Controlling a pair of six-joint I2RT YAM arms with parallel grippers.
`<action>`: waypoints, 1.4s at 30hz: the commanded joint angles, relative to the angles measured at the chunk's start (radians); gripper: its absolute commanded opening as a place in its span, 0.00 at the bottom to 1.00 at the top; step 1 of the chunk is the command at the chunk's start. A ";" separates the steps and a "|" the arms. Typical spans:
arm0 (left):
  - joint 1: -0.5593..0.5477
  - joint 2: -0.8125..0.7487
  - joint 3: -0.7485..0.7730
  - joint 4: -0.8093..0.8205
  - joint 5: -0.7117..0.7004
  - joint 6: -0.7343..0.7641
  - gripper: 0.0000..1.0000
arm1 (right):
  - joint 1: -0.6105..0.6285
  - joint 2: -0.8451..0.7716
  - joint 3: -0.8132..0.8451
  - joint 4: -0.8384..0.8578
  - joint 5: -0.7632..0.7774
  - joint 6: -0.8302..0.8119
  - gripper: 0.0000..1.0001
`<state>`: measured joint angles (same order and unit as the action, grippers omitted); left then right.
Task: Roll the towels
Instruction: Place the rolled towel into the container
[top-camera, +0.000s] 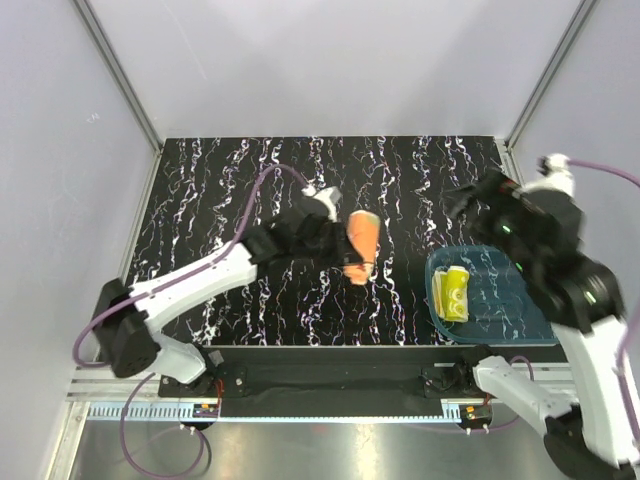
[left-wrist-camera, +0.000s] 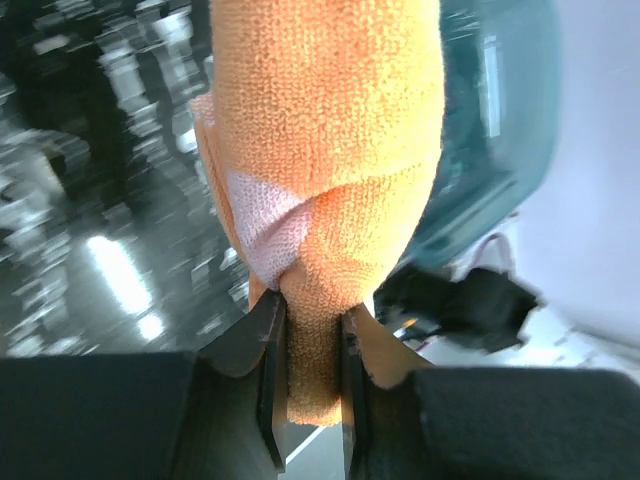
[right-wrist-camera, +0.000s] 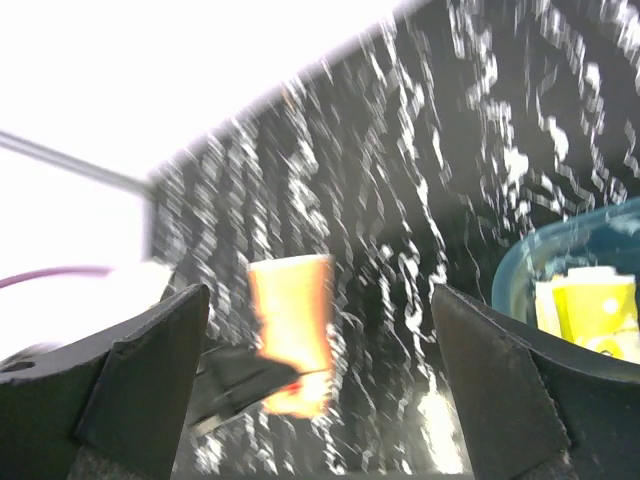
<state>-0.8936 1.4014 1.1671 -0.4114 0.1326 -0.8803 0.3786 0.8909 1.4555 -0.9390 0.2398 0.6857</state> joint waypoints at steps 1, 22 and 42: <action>-0.070 0.150 0.171 0.098 -0.050 -0.072 0.00 | -0.004 -0.107 0.049 -0.095 0.118 0.040 1.00; -0.321 1.048 1.051 0.305 -0.139 -0.419 0.00 | 0.000 -0.303 0.177 -0.331 0.155 0.029 1.00; -0.315 1.101 1.057 0.187 -0.030 -0.559 0.17 | 0.000 -0.291 0.163 -0.330 0.110 0.023 1.00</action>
<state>-1.2110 2.5156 2.2093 -0.2523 0.0696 -1.4227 0.3786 0.5819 1.6207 -1.2797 0.3492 0.7120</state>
